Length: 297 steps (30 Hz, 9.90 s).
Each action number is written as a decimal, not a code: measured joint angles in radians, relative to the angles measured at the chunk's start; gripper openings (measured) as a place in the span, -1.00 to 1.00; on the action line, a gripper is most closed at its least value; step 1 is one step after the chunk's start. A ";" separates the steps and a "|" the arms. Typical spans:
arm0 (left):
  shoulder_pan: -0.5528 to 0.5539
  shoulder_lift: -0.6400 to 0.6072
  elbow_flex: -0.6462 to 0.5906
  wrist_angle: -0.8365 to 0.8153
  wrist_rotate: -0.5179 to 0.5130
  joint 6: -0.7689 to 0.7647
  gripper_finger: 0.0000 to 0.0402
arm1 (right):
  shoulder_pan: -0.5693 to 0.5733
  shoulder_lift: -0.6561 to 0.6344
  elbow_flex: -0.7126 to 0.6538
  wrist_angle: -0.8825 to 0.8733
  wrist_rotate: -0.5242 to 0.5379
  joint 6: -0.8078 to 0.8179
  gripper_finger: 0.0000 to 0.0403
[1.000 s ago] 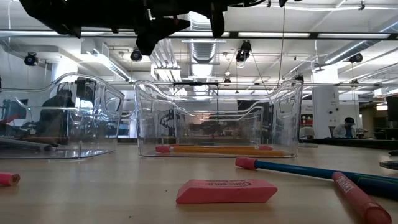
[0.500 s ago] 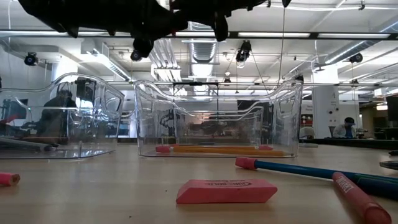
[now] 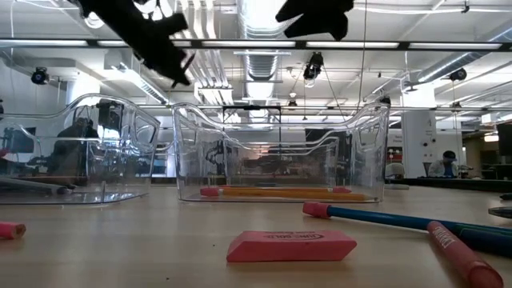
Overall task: Sort crayons/erasers/pens/pencils in bins
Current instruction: Put the top red crayon into the top left transparent bin, then put the top blue crayon into the top left transparent bin, then put the pink pencil into the bottom right transparent bin
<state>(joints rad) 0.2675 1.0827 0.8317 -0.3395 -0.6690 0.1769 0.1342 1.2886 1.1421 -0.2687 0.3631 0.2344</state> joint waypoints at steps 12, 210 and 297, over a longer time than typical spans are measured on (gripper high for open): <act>0.436 0.207 0.096 -0.210 0.039 0.199 -0.60 | 0.003 -0.109 -0.147 -0.004 0.033 -0.085 0.04; 0.070 0.136 0.100 -0.053 0.296 -0.045 -0.92 | -0.210 -0.422 -0.510 0.303 -0.307 -0.105 0.19; -0.038 -0.122 -0.564 1.335 0.692 -0.283 -0.27 | -0.218 -0.463 -0.884 0.671 -0.397 -0.053 0.13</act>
<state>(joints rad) 0.2295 0.9611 0.2680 0.9957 0.0231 -0.1063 -0.0841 0.8257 0.2584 0.4023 -0.0341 0.1810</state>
